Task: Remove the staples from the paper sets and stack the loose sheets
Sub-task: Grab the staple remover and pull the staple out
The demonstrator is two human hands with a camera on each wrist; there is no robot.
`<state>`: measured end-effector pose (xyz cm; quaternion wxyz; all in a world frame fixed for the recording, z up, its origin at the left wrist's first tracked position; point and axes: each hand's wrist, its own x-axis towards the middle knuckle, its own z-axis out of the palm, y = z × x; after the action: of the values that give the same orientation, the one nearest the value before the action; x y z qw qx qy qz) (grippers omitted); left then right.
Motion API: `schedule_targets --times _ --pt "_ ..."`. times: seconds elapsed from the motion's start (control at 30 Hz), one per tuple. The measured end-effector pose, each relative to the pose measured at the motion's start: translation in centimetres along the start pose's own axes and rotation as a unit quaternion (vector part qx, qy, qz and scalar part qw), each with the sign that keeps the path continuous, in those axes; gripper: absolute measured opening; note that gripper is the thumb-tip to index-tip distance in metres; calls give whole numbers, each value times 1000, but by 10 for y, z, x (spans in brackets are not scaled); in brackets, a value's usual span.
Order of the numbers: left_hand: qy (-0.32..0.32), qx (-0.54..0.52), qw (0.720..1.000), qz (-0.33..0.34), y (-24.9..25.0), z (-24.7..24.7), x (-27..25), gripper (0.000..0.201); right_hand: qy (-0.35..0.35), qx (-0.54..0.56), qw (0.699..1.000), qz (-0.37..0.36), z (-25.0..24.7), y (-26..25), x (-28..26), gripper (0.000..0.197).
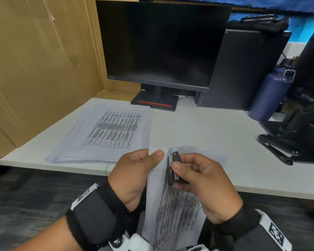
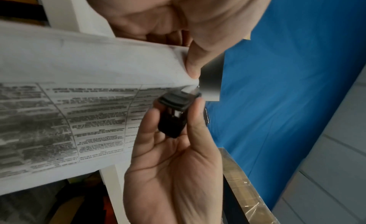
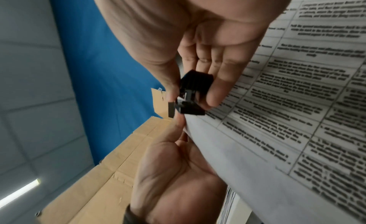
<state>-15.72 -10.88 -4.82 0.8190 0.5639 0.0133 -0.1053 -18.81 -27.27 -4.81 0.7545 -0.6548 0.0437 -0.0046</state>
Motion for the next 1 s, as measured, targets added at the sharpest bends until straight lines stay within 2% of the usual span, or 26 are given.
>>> schedule_targets --times 0.1,0.17,0.23,0.33,0.37,0.43,0.53,0.57,0.63,0.7,0.77,0.83,0.9,1.0 --pt "8 6 1000 -11 -7 -4 2 39 -61 -47 996 39 -14 -6 10 16" --pt "15 6 1000 -16 -10 -6 4 34 -84 -114 989 35 -28 -14 17 16" --pt "34 4 999 -14 -9 -9 9 26 -71 -165 984 15 -45 -25 24 13" --pt "49 -22 998 -25 -3 -15 13 25 11 -226 974 -19 -83 -35 37 12" --pt "49 -35 998 -33 -1 -16 14 26 54 -278 958 -35 -98 -33 41 11" --pt "45 -54 996 -48 2 -16 13 29 139 -410 901 -36 -130 -24 48 13" --pt "31 -68 995 -63 4 -14 11 28 184 -536 823 31 -163 -10 47 10" --pt "27 -69 995 -63 4 -13 10 29 185 -553 811 50 -170 -7 47 9" --pt "21 -70 996 -58 5 -13 9 30 188 -558 806 67 -178 -5 48 12" --pt "21 -71 996 -50 4 -12 7 31 205 -577 789 56 -178 -4 51 30" --pt "22 -71 996 -42 4 -11 6 35 222 -599 770 -2 -163 -10 49 42" --pt "19 -66 997 -35 3 -9 6 42 214 -576 779 -124 -134 -22 40 28" --pt "8 -49 998 -24 2 -6 4 44 154 -523 801 -248 -96 -35 25 12" --pt "-20 -30 999 -9 -1 -1 0 40 3 -492 808 -325 -40 -41 -2 14"
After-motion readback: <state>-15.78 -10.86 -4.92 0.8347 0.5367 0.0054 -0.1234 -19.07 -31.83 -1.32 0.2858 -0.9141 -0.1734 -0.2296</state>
